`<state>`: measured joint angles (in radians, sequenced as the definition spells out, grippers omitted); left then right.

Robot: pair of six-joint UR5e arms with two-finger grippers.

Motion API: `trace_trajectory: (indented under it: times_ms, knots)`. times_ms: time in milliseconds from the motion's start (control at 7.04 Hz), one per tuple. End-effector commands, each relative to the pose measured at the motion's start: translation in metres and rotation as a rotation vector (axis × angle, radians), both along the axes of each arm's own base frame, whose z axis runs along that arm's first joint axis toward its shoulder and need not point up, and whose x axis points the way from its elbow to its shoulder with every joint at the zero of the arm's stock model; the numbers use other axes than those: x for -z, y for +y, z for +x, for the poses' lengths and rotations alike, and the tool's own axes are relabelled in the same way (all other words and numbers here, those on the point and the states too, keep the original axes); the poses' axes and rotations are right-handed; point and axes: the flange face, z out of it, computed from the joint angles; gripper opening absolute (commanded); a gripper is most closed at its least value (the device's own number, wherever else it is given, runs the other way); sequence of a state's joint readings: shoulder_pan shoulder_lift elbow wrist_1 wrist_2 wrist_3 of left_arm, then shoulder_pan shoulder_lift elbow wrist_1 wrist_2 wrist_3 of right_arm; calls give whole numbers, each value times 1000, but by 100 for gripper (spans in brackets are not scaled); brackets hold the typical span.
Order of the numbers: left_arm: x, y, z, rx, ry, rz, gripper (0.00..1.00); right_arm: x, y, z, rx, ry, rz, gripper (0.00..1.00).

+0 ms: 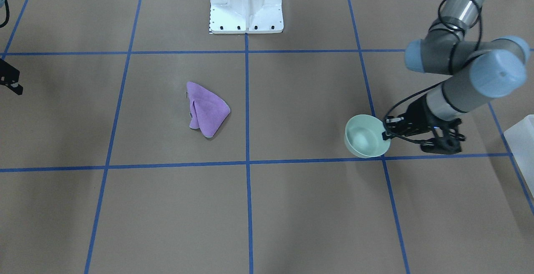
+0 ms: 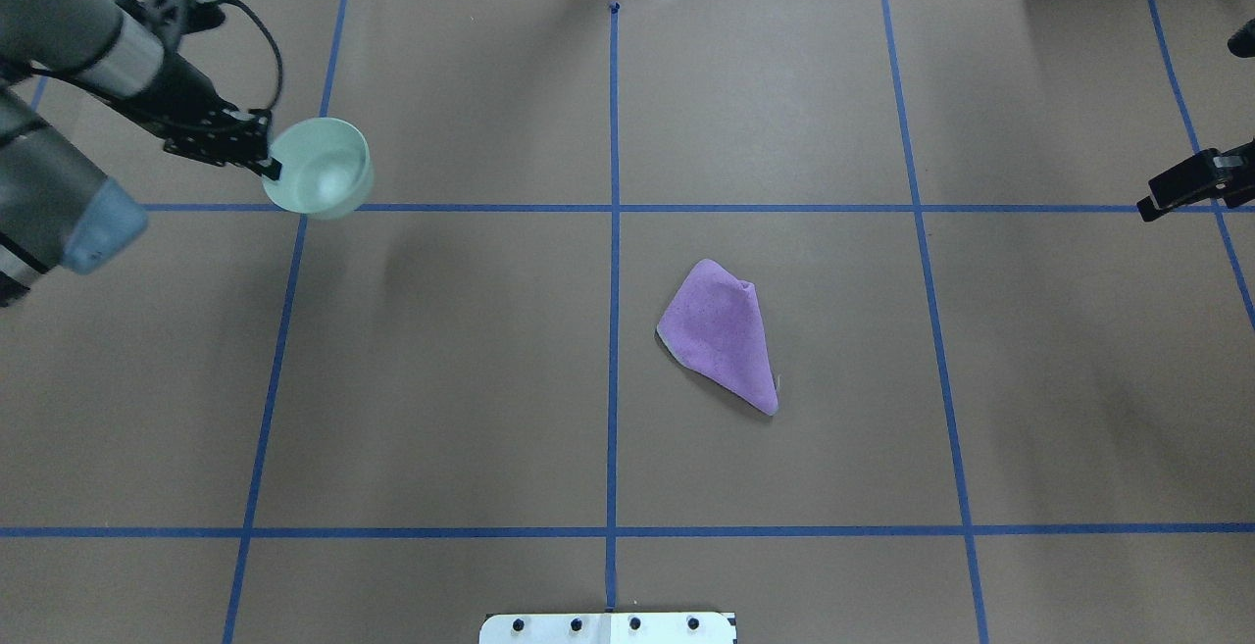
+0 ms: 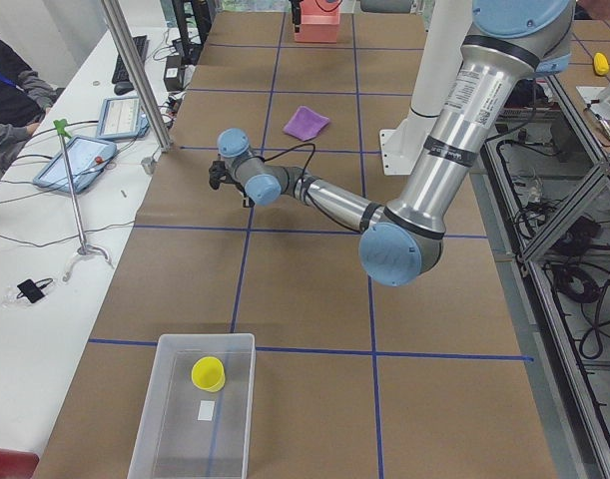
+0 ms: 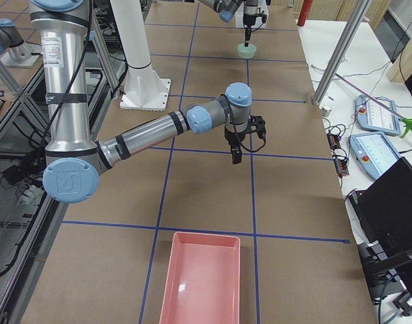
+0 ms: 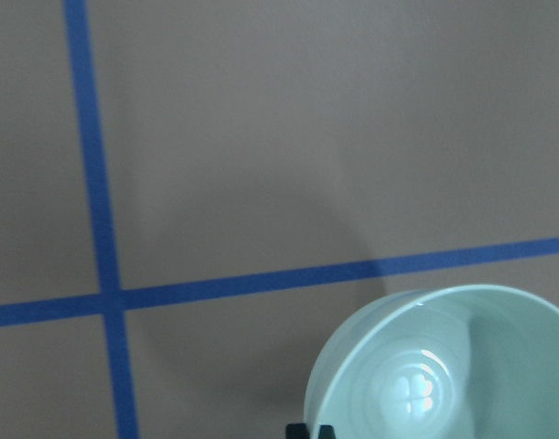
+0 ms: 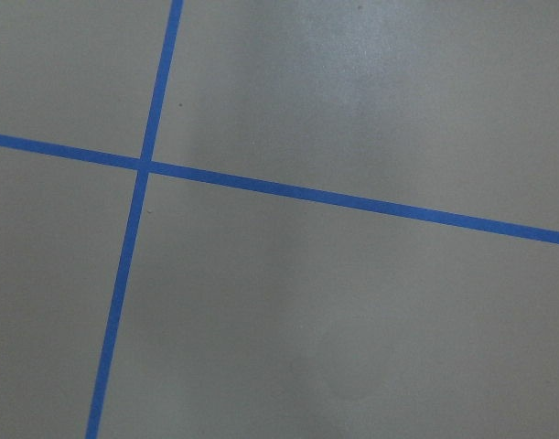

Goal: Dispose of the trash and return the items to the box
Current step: 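Lift the green bowl with the left gripper into the clear bin and release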

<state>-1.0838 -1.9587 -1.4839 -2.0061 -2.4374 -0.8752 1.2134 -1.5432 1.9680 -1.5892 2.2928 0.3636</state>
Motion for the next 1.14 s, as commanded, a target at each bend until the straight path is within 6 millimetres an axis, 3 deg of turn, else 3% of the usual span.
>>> trace_trajectory:
  times_ms: [0, 284, 426, 568, 710, 994]
  knots:
    - [-75, -11, -134, 108, -26, -8, 0, -1, 0, 0, 0, 1, -1, 100]
    - [-188, -15, -259, 145, -109, 37, 0, 2, -2, -1, 0, -1, 5, 100]
    - [-263, -3, -326, 130, -151, 61, 0, 3, -2, -2, 1, -1, 6, 100]
    - [-307, 4, -366, 116, -173, 68, 0, 7, -5, -1, -4, 3, 18, 100]
    - [-336, 15, -387, 110, -221, 65, 0, 8, -6, -1, -5, 4, 21, 100]
    - [-377, 11, -404, 91, -404, 14, 0, 8, -6, -1, -5, 4, 21, 100]
